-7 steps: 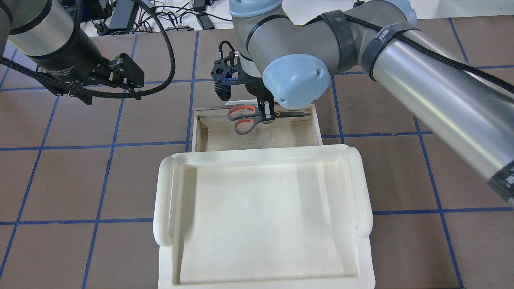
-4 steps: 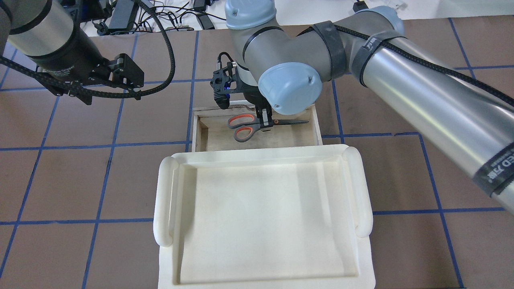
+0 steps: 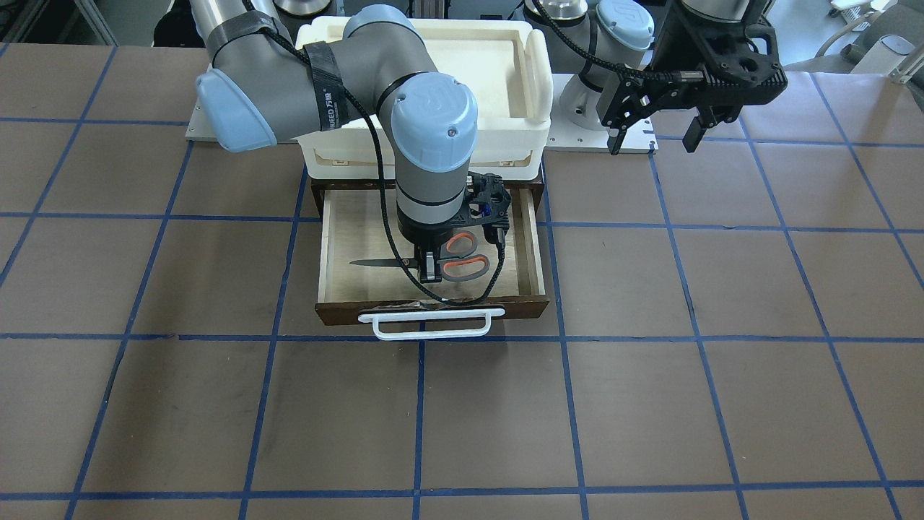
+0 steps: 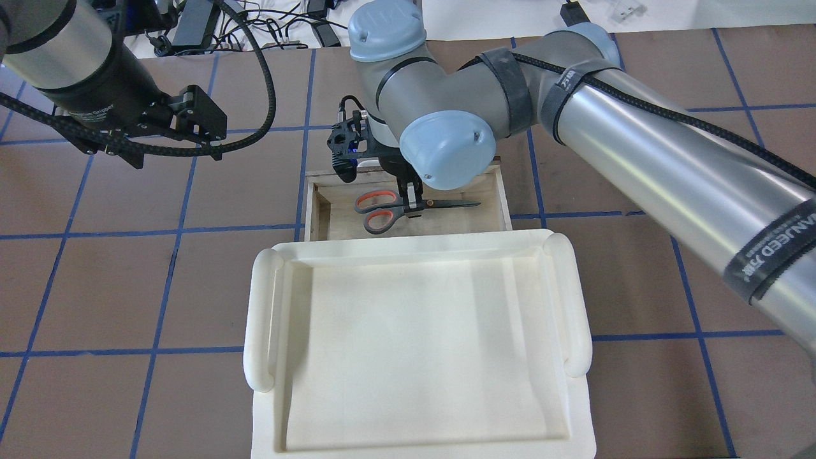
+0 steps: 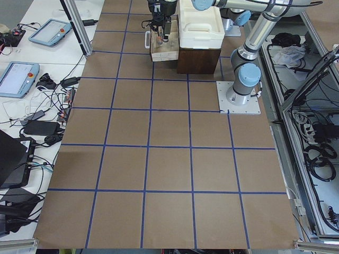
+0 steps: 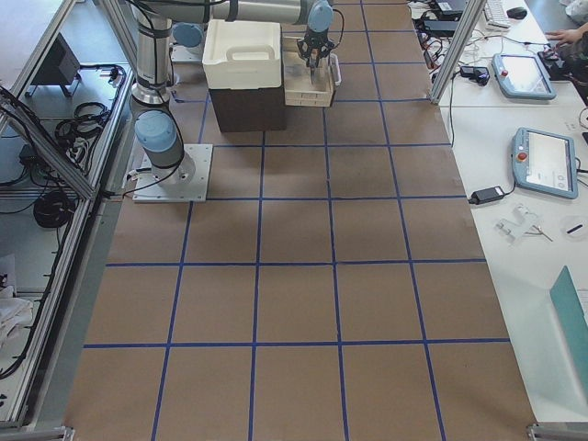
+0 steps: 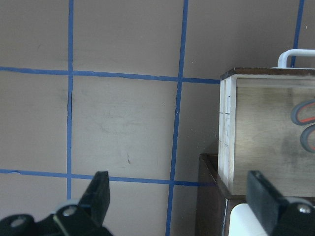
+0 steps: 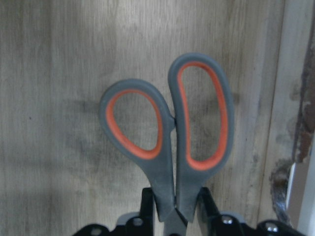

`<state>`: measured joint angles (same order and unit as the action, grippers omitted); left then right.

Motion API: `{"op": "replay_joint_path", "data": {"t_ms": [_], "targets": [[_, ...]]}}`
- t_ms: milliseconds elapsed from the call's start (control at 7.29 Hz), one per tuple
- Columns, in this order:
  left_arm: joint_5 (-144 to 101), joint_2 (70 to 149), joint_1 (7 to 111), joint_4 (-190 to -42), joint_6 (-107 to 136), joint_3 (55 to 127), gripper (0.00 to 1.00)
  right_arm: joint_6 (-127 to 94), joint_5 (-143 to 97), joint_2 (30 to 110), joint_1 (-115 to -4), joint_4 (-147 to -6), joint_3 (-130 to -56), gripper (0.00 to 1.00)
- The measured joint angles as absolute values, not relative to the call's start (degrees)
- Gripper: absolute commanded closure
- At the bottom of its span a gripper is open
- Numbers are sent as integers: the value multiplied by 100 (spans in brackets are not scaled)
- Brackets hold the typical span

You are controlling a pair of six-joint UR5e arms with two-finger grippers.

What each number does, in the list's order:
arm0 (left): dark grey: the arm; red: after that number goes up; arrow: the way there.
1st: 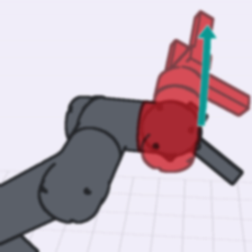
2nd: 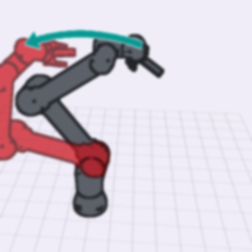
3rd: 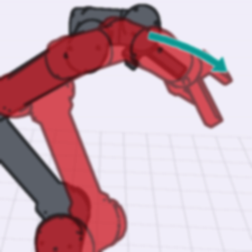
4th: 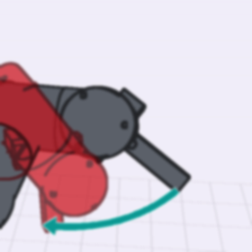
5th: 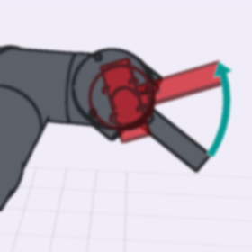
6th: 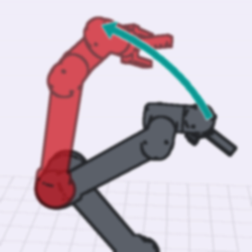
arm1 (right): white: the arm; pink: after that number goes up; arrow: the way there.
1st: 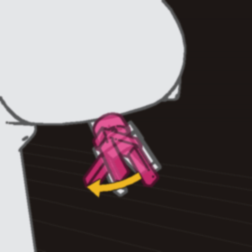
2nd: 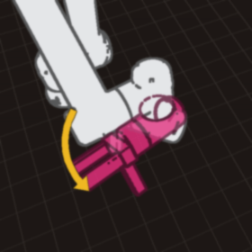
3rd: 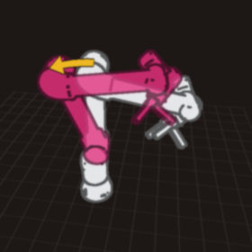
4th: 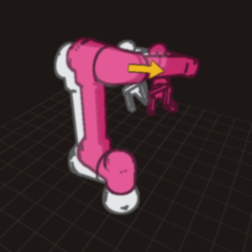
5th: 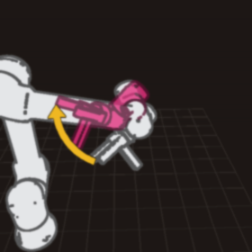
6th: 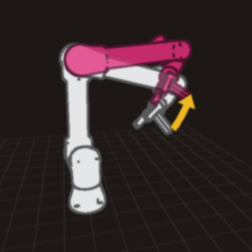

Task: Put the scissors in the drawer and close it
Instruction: 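Lower the scissors into the drawer and open the right gripper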

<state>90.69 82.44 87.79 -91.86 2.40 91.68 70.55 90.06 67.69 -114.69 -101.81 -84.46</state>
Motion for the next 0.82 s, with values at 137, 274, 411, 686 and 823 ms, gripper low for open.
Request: {"op": "replay_joint_path", "data": {"t_ms": [137,274,411,686,823], "targets": [[9068,8215,8770,-9461,249,9153,0,7046,9002,6733,-11474,-10232,-8454,85],[9053,8197,8761,-9602,242,9138,0,7049,9002,6716,-11476,-10253,-8473,57],[9041,8181,8759,-9552,232,9134,0,7068,9004,6713,-11478,-10285,-8498,42],[9059,8140,8772,-9366,220,9158,0,7081,8999,6727,-11478,-10344,-8513,1],[9043,8138,8783,-9346,219,9193,0,7064,8991,6756,-11474,-10357,-8515,1]]}}
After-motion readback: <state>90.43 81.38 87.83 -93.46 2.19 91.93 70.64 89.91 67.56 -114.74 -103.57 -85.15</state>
